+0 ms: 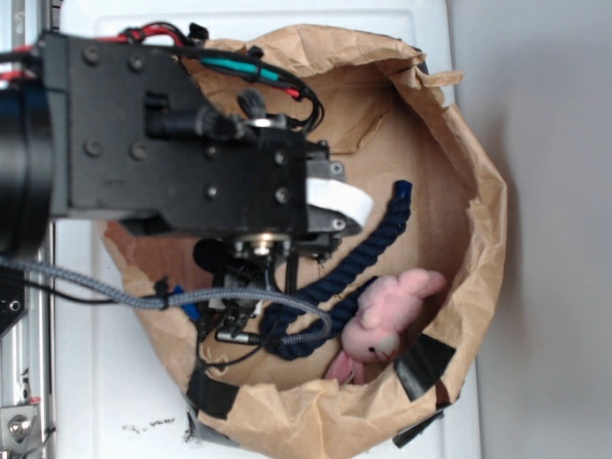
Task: Grab the rock.
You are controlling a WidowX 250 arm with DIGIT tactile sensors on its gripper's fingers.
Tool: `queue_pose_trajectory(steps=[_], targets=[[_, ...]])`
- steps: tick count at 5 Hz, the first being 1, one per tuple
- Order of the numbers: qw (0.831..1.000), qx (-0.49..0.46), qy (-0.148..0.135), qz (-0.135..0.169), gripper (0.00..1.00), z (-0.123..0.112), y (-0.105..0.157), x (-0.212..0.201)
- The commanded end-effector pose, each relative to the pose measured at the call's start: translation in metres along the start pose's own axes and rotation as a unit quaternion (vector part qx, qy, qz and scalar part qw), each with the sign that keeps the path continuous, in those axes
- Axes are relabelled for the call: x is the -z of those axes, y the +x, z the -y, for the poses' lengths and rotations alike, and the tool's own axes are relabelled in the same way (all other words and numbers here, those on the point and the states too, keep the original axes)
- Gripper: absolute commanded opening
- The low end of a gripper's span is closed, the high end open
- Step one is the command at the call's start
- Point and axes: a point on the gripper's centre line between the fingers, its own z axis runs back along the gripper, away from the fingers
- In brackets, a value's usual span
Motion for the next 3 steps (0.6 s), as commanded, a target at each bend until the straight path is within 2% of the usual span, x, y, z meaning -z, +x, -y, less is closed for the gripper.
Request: queue_pose_trajectory(steps=[1,2,3], targets=[[1.0,0.001,0.006,0.009,1.0,0.001,0.016,-0.004],[1.0,-0.002,0.005,0.005,1.0,-0.001,0.023,-0.006],[1.0,0.007,0.01,0.016,1.0,0.001,0.034,-0.011]])
